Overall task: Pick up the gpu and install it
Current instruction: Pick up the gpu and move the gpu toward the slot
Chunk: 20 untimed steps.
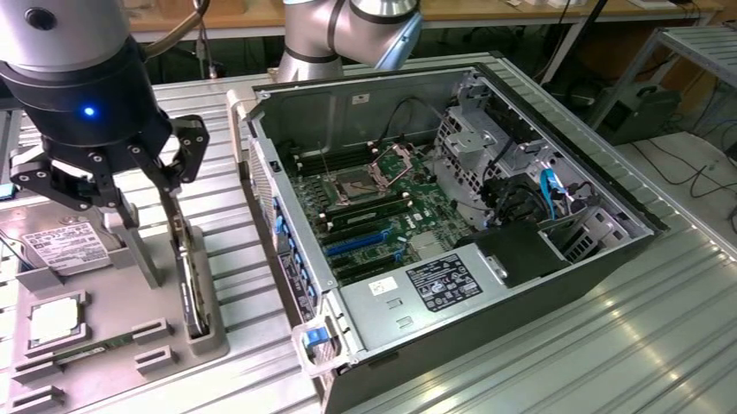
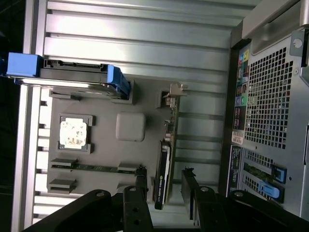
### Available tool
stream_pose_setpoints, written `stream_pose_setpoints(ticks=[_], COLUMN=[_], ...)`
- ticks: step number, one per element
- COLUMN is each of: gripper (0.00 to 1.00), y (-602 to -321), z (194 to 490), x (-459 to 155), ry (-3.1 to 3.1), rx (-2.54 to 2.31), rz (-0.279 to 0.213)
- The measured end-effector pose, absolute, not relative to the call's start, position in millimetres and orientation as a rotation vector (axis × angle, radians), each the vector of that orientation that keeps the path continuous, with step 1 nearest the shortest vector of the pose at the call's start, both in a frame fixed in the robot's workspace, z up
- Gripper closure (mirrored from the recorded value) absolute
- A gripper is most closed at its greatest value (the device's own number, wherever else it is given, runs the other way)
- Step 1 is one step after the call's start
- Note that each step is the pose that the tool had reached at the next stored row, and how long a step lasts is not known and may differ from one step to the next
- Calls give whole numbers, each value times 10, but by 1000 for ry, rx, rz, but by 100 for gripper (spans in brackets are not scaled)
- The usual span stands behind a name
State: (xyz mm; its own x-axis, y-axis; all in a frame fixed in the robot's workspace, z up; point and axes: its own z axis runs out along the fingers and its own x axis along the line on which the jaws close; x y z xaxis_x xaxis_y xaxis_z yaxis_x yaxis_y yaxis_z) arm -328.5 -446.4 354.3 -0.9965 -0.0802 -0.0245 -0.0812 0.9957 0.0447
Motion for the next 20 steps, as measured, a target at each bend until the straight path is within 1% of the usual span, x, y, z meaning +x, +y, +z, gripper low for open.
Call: stream_pose_setpoints(ticks=[20], gripper=[58], y=[-4464], z=[3359], x=[-3277], ry=[3117], rx=[-45], rz=[70])
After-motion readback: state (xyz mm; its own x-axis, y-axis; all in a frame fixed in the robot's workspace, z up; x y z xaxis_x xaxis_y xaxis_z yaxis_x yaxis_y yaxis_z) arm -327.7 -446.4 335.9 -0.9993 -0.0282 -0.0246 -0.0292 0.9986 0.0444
